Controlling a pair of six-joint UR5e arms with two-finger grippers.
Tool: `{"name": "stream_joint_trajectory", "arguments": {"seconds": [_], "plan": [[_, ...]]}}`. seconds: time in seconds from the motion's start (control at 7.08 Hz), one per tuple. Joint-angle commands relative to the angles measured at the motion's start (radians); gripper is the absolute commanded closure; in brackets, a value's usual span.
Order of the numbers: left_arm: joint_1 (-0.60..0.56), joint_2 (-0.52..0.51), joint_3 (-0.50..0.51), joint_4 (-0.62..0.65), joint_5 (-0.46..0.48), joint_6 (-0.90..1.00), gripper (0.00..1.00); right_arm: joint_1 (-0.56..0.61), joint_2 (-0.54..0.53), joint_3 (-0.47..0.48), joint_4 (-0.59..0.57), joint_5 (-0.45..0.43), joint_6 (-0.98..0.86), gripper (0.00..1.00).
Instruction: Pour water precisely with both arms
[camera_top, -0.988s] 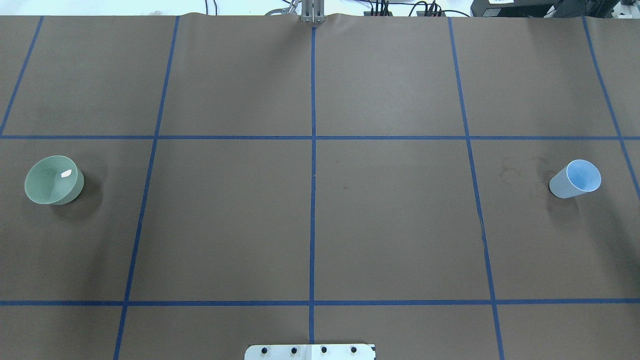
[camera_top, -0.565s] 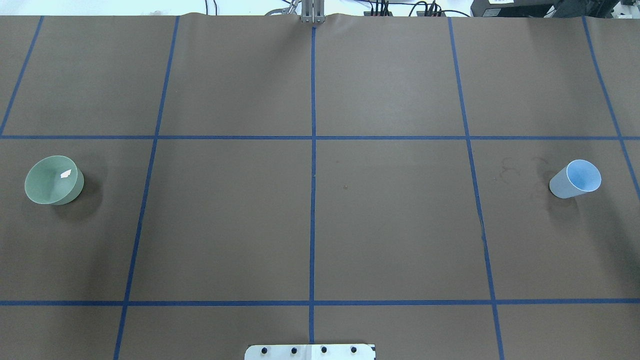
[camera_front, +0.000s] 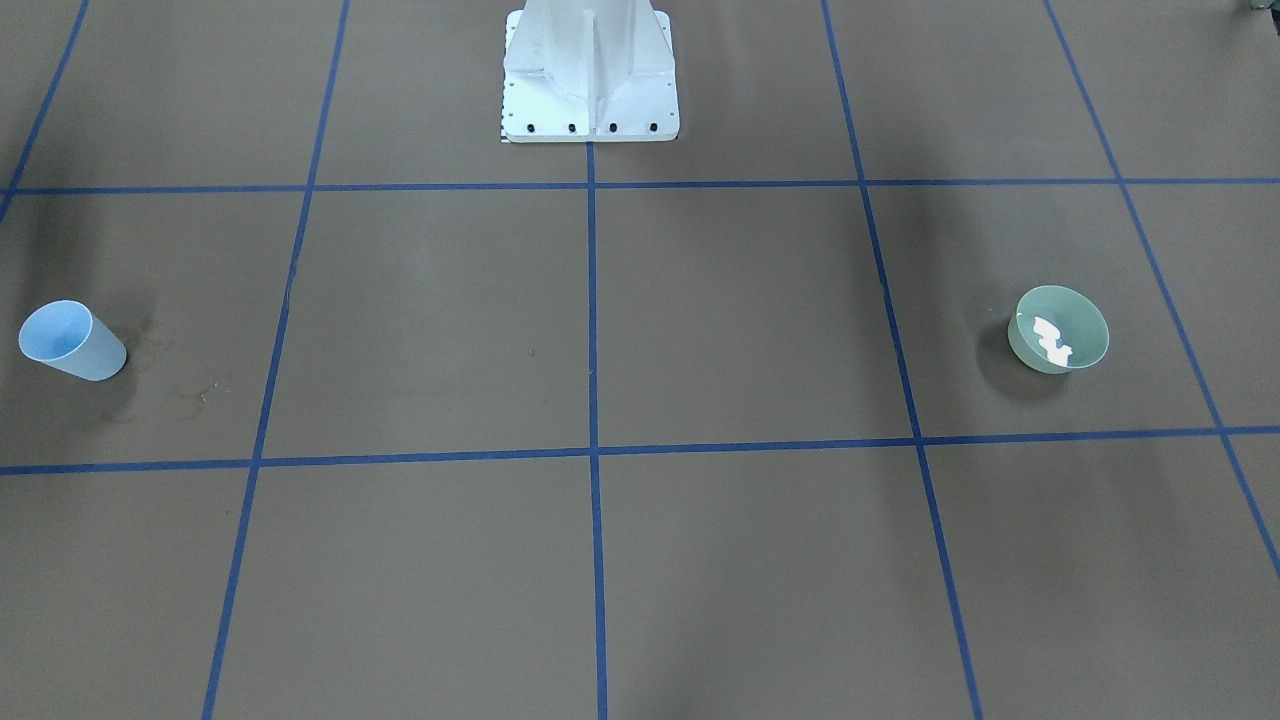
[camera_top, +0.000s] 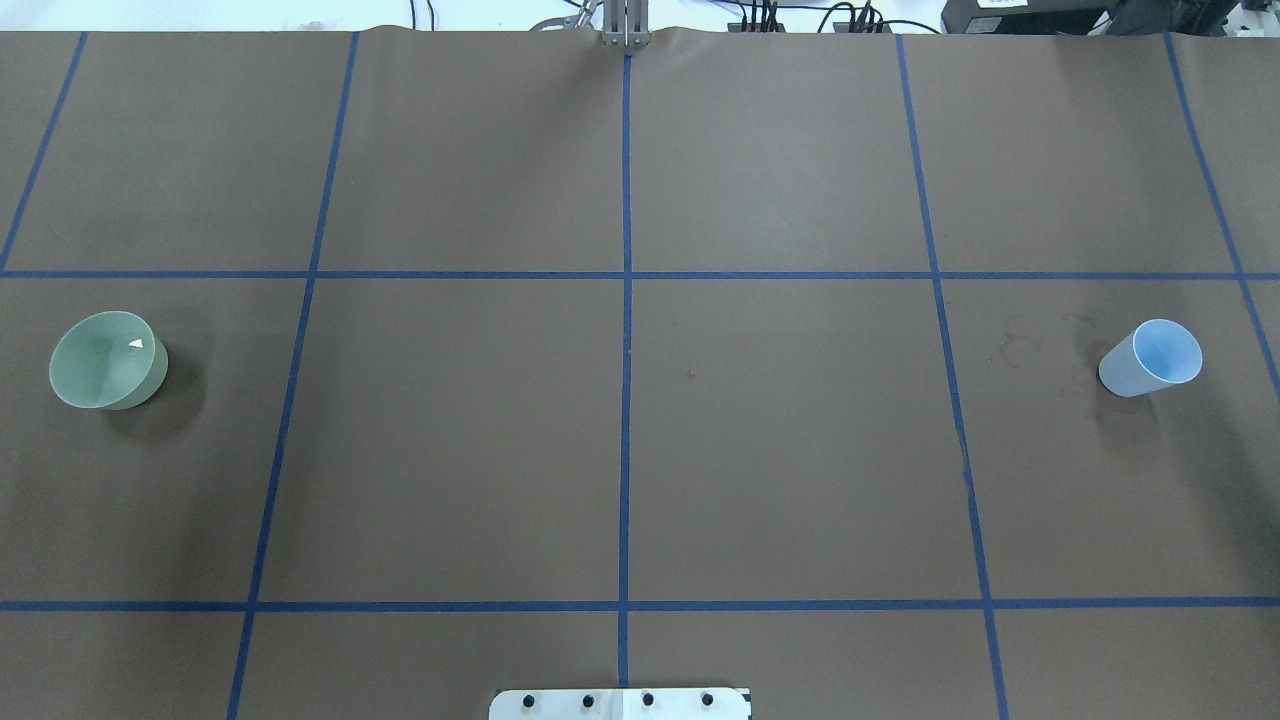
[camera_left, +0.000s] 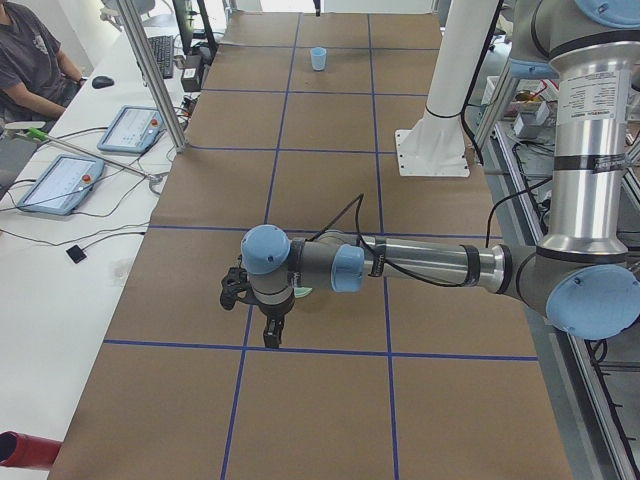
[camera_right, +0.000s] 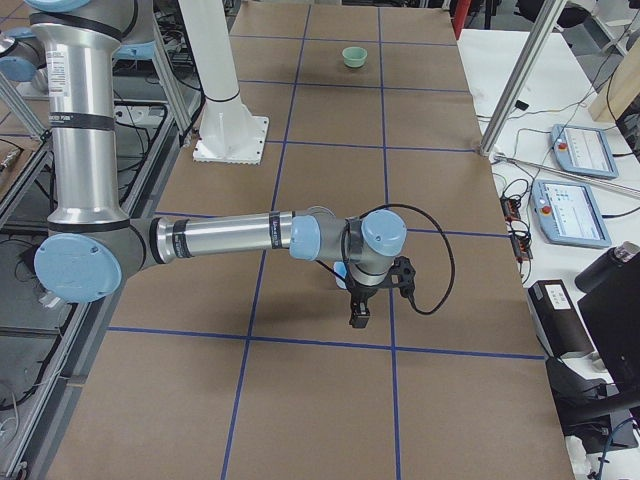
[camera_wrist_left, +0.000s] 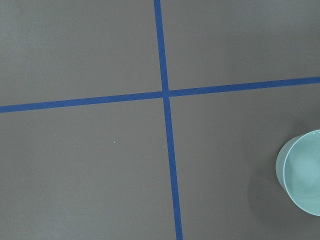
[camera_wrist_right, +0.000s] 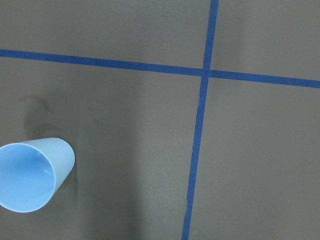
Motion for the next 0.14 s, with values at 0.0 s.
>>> {"name": "stream_joint_trajectory", "arguments": {"seconds": [0.0], "plan": [[0.000,0.002,0.000,-0.002,0.001,0.000,0.00,0.000,0.001,0.000,0.000,-0.001,-0.001,0.00]]}}
